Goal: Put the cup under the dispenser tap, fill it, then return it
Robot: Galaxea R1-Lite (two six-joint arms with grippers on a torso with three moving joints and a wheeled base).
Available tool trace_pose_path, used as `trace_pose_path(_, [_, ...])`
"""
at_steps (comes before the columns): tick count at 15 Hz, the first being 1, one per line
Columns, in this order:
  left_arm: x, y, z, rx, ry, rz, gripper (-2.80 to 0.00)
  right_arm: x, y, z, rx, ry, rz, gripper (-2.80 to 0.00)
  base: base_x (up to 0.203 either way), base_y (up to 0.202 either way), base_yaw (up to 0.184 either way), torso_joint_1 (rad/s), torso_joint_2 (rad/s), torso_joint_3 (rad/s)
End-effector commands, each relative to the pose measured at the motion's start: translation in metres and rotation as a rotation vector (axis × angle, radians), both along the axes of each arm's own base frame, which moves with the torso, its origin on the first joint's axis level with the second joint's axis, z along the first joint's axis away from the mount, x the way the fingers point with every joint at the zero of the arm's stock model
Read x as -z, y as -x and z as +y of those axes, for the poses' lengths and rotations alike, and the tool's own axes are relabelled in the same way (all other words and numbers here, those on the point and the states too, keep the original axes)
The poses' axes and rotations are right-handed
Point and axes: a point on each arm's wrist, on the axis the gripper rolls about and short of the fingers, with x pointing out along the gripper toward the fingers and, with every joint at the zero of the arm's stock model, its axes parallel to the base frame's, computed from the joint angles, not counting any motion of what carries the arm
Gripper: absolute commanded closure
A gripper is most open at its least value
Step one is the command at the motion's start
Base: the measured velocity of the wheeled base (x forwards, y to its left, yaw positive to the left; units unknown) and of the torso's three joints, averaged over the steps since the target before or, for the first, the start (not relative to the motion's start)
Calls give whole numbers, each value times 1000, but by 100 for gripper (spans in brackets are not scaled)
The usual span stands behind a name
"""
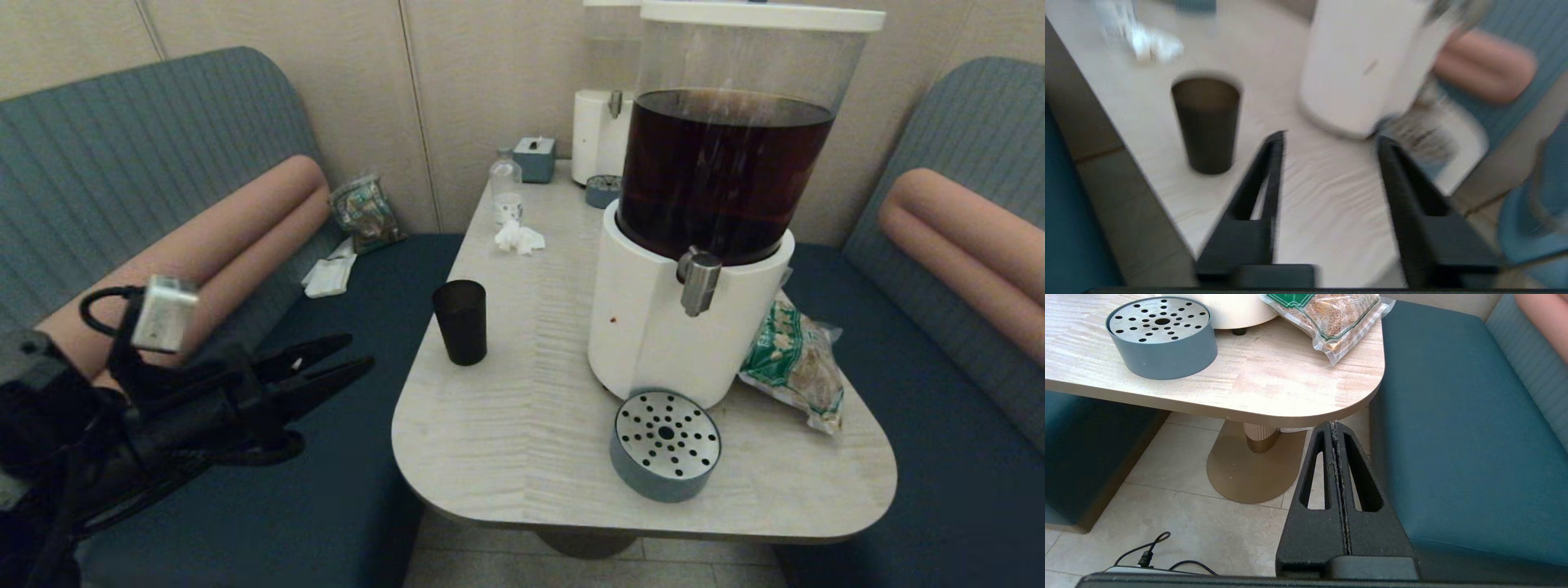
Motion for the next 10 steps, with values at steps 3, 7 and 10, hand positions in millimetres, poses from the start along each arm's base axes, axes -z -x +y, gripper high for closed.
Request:
trace_pose_path(3, [-50,107,10,-20,174,-160,0,0,0,0,-1,1,1,0,0,0,0,0,0,0])
trace_pose_path(7, [-58,179,8,-7,373,-207,0,0,0,0,-1,1,0,0,0,0,0,0,0,0])
trace_pose_path(10, [-57,219,4,-5,502,-261,0,0,0,0,-1,1,-1,0,0,0,0,0,0,0])
